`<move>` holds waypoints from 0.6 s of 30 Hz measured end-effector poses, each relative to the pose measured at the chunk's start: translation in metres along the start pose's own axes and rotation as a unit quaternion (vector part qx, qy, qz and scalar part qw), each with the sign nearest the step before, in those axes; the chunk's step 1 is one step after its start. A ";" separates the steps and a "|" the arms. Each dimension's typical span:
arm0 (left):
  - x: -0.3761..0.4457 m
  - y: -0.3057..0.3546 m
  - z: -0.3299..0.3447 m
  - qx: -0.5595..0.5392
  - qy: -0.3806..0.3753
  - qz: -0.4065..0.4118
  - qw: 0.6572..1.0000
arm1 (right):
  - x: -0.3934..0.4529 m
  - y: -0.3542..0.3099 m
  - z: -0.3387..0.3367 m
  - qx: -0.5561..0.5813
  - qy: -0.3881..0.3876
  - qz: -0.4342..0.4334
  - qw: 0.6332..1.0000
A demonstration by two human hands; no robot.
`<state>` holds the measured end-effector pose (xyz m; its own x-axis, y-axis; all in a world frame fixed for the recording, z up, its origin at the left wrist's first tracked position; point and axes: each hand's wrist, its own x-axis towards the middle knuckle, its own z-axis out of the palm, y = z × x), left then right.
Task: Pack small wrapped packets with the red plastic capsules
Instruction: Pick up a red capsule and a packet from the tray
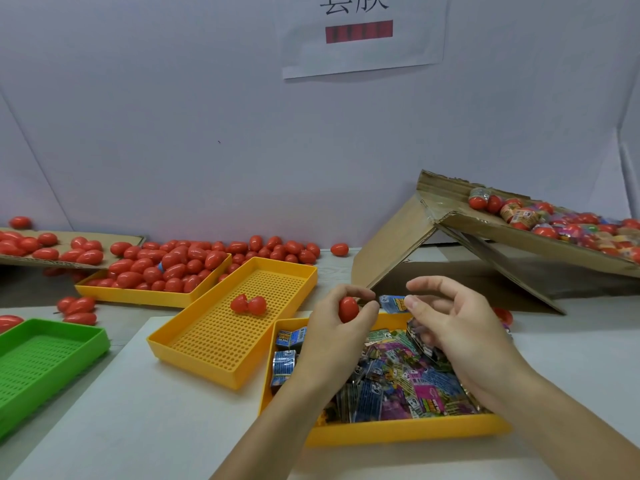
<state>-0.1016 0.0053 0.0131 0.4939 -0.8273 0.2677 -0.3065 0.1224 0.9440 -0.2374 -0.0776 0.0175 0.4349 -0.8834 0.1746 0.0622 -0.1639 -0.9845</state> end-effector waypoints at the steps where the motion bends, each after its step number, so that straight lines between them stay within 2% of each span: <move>1: 0.000 0.000 0.000 0.004 0.004 0.005 1.000 | -0.001 -0.001 0.000 -0.006 -0.006 -0.006 1.000; 6: 0.000 0.000 -0.001 0.008 -0.001 0.037 0.999 | -0.006 -0.008 0.003 -0.067 -0.028 -0.039 0.997; 11: 0.001 0.001 -0.001 0.023 0.032 0.065 0.997 | -0.011 -0.014 0.005 -0.107 -0.070 -0.038 0.991; 18: -0.001 0.003 0.000 0.007 0.034 0.094 0.995 | -0.009 -0.013 0.004 -0.056 -0.079 -0.001 0.995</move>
<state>-0.1028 0.0062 0.0158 0.4804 -0.7512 0.4527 -0.4094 0.2644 0.8732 -0.2389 -0.0657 0.0284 0.5710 -0.8045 0.1631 -0.0338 -0.2216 -0.9746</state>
